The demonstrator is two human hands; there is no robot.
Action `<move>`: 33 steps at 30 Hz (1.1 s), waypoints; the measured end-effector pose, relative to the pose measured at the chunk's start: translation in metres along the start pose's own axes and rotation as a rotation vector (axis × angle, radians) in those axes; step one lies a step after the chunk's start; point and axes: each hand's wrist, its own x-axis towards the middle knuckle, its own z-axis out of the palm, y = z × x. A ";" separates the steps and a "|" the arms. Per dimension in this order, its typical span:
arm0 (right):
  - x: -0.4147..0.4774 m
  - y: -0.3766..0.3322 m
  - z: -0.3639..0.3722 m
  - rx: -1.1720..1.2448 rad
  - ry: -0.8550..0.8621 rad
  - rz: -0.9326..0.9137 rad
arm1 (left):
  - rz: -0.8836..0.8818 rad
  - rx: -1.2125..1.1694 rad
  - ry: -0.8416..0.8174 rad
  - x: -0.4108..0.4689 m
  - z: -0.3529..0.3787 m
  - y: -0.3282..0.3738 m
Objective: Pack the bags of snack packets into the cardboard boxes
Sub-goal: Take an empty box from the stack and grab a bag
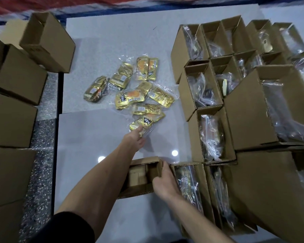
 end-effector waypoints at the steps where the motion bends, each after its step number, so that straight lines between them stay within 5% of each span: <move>1: 0.000 -0.001 -0.001 -0.002 -0.004 0.000 | -0.005 0.010 0.004 0.002 -0.003 -0.001; 9: -0.001 -0.002 -0.003 -0.007 -0.014 -0.031 | 0.015 -0.022 0.024 0.005 -0.049 0.007; 13: -0.001 -0.001 -0.003 -0.030 -0.022 -0.028 | 0.003 0.201 0.097 -0.001 -0.082 0.009; 16: -0.002 -0.001 -0.002 -0.048 -0.033 0.006 | -0.083 0.493 0.070 -0.013 -0.105 0.014; 20: 0.000 -0.001 0.000 -0.072 -0.035 0.017 | -0.216 1.206 0.121 -0.028 -0.115 0.028; 25: 0.001 -0.001 0.001 -0.091 -0.025 0.023 | 0.333 0.862 0.463 -0.008 -0.115 0.035; 30: 0.000 0.000 0.000 -0.090 -0.018 0.012 | 0.391 0.787 0.311 -0.008 -0.100 0.033; 33: -0.001 0.001 0.000 -0.080 -0.014 0.009 | 0.387 0.964 0.170 -0.009 -0.100 0.028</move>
